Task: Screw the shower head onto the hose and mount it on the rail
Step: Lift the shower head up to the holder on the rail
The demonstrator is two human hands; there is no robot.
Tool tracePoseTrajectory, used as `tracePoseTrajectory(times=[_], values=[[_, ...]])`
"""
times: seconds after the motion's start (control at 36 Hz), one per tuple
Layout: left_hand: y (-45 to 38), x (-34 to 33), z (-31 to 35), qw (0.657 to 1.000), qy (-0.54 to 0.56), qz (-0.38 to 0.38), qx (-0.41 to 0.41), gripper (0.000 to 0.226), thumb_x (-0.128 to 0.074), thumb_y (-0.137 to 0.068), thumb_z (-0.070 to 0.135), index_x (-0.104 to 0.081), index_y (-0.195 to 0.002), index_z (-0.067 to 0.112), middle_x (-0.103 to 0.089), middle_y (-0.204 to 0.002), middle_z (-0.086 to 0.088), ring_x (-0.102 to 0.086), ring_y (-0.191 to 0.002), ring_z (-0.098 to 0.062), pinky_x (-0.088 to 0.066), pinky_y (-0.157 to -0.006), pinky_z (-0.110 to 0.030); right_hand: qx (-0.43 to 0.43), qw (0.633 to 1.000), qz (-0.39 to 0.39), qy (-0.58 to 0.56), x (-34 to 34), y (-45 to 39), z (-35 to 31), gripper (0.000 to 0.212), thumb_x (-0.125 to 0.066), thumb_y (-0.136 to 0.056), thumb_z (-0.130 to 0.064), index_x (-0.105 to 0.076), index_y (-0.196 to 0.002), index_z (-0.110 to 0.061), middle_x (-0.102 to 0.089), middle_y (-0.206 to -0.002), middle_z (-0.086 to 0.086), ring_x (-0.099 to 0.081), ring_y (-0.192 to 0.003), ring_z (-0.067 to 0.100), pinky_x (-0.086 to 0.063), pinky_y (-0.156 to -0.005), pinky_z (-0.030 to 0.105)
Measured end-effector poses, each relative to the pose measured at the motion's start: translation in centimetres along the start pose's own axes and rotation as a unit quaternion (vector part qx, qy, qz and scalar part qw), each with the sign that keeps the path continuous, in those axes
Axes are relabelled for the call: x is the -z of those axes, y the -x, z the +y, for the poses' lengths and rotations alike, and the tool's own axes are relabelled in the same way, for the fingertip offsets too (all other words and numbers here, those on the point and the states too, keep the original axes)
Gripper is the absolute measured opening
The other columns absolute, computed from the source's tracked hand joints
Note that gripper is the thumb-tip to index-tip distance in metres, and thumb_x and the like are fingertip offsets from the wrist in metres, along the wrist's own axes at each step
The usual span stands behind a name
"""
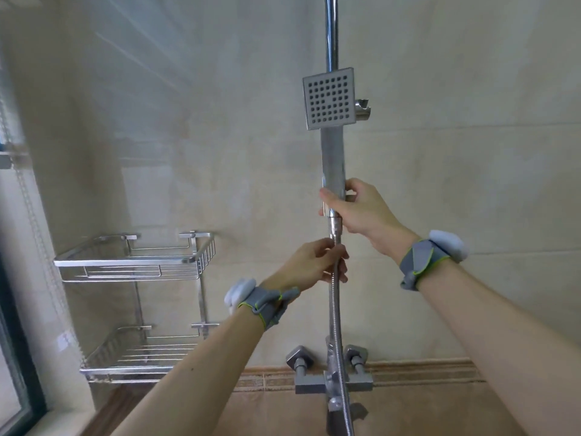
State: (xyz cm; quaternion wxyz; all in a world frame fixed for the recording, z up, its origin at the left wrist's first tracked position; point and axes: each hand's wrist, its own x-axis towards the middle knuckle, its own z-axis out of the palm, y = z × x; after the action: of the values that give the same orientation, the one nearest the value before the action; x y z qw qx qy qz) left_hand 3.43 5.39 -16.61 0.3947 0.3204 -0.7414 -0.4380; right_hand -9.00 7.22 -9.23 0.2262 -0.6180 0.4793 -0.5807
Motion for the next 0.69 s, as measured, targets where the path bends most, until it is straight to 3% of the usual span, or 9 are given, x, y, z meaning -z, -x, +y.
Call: tracePoseTrajectory(times=[0.06,0.11,0.22,0.36,0.44,0.5,0.64,0.69], values=[[-0.7,-1.0,0.6,1.000,-0.016,0.006,-0.018,0.022,-0.048,-0.101,0.023,-0.057,-0.087,0.009,-0.061,-0.069,-0.004,-0.062,-0.064,-0.026,-0.054,-0.078,-0.047,0.010,0.997,0.031,0.074,0.7,-0.6,-0.1,0.039,-0.070,-0.078,-0.051,-0.058,-0.099,-0.020,-0.078,-0.082,-0.001,-0.074,-0.075,0.015,-0.052,-0.061,0.030],[-1.3,-2.3,1.2,0.999,-0.003,0.012,-0.032,0.022,-0.048,-0.101,0.022,-0.054,-0.086,0.007,-0.055,-0.062,-0.004,-0.057,-0.056,-0.025,-0.057,-0.071,-0.052,0.017,0.984,0.065,0.163,1.6,-1.1,-0.5,0.042,-0.068,-0.073,-0.054,-0.057,-0.099,-0.023,-0.076,-0.083,-0.004,-0.071,-0.081,0.021,-0.054,-0.073,0.036],[-2.8,-4.1,2.1,0.998,0.008,0.039,-0.052,0.021,-0.047,-0.100,0.022,-0.051,-0.086,0.006,-0.047,-0.059,-0.006,-0.047,-0.048,-0.020,-0.059,-0.054,-0.043,0.061,0.937,0.102,0.330,3.1,-1.7,-1.4,0.039,-0.060,-0.075,-0.046,-0.051,-0.100,-0.017,-0.071,-0.090,0.003,-0.064,-0.084,0.032,-0.049,-0.071,0.037],[-4.5,-5.4,3.0,0.994,0.066,0.086,-0.034,0.020,-0.046,-0.100,0.020,-0.048,-0.089,0.004,-0.042,-0.061,-0.008,-0.041,-0.039,-0.016,-0.051,-0.045,-0.033,0.064,0.890,0.118,0.435,3.9,-2.9,-2.6,0.051,-0.052,-0.081,-0.051,-0.055,-0.103,-0.005,-0.063,-0.099,0.011,-0.063,-0.089,0.036,-0.049,-0.072,0.037],[-5.6,-5.7,3.7,0.991,0.082,0.100,-0.031,0.019,-0.046,-0.101,0.019,-0.048,-0.092,0.003,-0.042,-0.062,-0.010,-0.040,-0.036,-0.014,-0.047,-0.042,-0.028,0.054,0.885,0.126,0.445,4.5,-3.7,-3.8,0.049,-0.051,-0.079,-0.053,-0.059,-0.091,-0.007,-0.061,-0.091,0.009,-0.062,-0.085,0.032,-0.048,-0.072,0.034],[-6.3,-5.8,4.3,0.991,0.091,0.093,-0.040,0.021,-0.047,-0.100,0.022,-0.050,-0.091,0.003,-0.044,-0.061,-0.009,-0.043,-0.038,-0.016,-0.047,-0.044,-0.029,0.041,0.903,0.123,0.409,5.2,-4.3,-4.3,0.039,-0.057,-0.084,-0.047,-0.054,-0.087,-0.008,-0.058,-0.090,0.007,-0.057,-0.084,0.030,-0.047,-0.071,0.034],[-8.0,-5.4,5.0,0.990,0.093,0.093,-0.052,0.022,-0.053,-0.098,0.024,-0.058,-0.093,0.003,-0.056,-0.063,-0.006,-0.055,-0.049,-0.023,-0.055,-0.064,-0.043,0.044,0.951,0.104,0.289,6.4,-5.8,-5.3,0.040,-0.055,-0.081,-0.038,-0.071,-0.082,-0.001,-0.073,-0.072,0.015,-0.071,-0.074,0.035,-0.060,-0.076,0.045],[-8.6,-5.0,4.9,0.993,0.083,0.081,-0.033,0.018,-0.053,-0.097,0.018,-0.058,-0.097,0.001,-0.060,-0.069,-0.008,-0.059,-0.055,-0.025,-0.057,-0.069,-0.040,0.053,0.957,0.110,0.265,7.2,-6.7,-5.5,0.037,-0.055,-0.079,-0.033,-0.072,-0.080,-0.001,-0.072,-0.065,0.014,-0.072,-0.067,0.033,-0.061,-0.074,0.047]])
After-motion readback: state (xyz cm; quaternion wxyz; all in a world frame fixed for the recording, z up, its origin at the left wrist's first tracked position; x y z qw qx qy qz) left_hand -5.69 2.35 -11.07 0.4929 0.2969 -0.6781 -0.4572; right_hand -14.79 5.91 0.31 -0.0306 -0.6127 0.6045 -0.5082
